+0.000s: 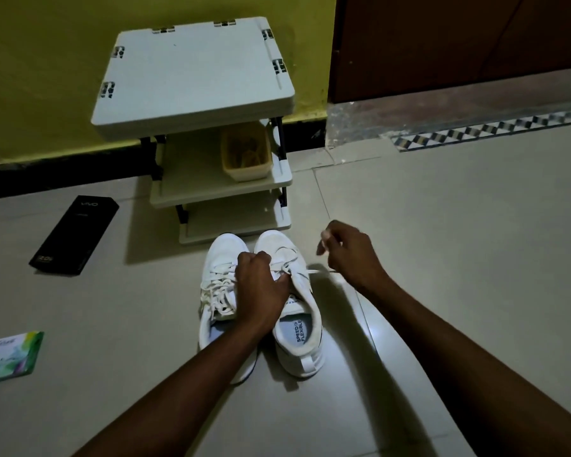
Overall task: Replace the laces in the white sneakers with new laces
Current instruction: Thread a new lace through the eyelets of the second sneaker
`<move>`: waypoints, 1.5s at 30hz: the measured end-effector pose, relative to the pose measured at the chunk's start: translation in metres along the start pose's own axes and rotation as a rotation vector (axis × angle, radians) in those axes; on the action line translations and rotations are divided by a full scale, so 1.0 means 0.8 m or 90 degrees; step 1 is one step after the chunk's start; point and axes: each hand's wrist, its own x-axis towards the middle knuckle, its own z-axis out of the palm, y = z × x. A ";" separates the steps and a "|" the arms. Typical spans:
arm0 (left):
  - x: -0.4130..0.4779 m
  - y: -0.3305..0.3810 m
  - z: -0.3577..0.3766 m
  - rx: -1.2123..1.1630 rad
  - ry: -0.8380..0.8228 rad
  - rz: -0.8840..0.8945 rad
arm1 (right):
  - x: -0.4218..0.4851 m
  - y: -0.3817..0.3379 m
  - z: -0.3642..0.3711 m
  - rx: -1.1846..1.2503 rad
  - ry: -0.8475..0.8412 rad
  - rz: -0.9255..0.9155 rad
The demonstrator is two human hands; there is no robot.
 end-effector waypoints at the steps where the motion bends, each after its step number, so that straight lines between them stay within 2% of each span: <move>1: 0.000 0.000 0.000 0.001 0.001 0.000 | -0.005 0.013 -0.004 -0.184 -0.082 -0.087; 3: -0.001 0.001 -0.001 -0.004 -0.002 -0.002 | -0.012 0.024 -0.008 -0.377 -0.239 -0.143; 4: 0.000 0.002 -0.001 -0.004 -0.002 -0.005 | -0.012 0.023 -0.008 -0.423 -0.250 -0.191; 6: 0.001 0.002 0.000 0.002 -0.004 -0.011 | -0.012 0.008 -0.009 -0.403 -0.152 -0.289; 10: -0.001 0.002 0.000 -0.012 -0.013 -0.004 | -0.017 -0.063 -0.022 -0.208 0.119 -0.404; 12: -0.002 0.002 0.000 -0.011 -0.018 0.005 | -0.017 -0.092 -0.026 -0.174 0.178 -0.432; 16: -0.001 0.002 0.001 0.006 -0.030 0.006 | -0.016 -0.118 -0.034 -0.155 0.206 -0.458; 23: -0.001 0.007 -0.012 -0.030 -0.065 -0.007 | -0.023 -0.111 -0.031 -0.147 0.237 -0.423; 27: 0.007 0.024 -0.033 -0.071 -0.127 -0.103 | -0.020 -0.106 -0.033 -0.156 0.248 -0.438; 29: 0.013 0.036 -0.045 -0.139 -0.117 -0.149 | -0.019 -0.103 -0.032 -0.149 0.235 -0.430; 31: 0.020 0.044 -0.056 -0.247 -0.147 -0.119 | -0.020 -0.099 -0.031 -0.137 0.220 -0.410; 33: 0.024 0.052 -0.072 -0.421 -0.272 -0.047 | -0.020 -0.096 -0.030 -0.121 0.216 -0.377; 35: 0.028 0.063 -0.090 -0.493 -0.346 0.009 | -0.019 -0.091 -0.029 -0.093 0.212 -0.331; 38: 0.039 0.070 -0.101 -0.450 -0.262 0.020 | -0.019 -0.078 -0.029 -0.061 0.183 -0.260; 42: 0.048 0.067 -0.103 -0.638 -0.191 -0.114 | -0.031 -0.046 -0.028 -0.100 0.132 -0.192; 45: 0.056 0.062 -0.100 -0.711 -0.153 -0.184 | -0.039 -0.019 -0.025 -0.221 0.055 -0.135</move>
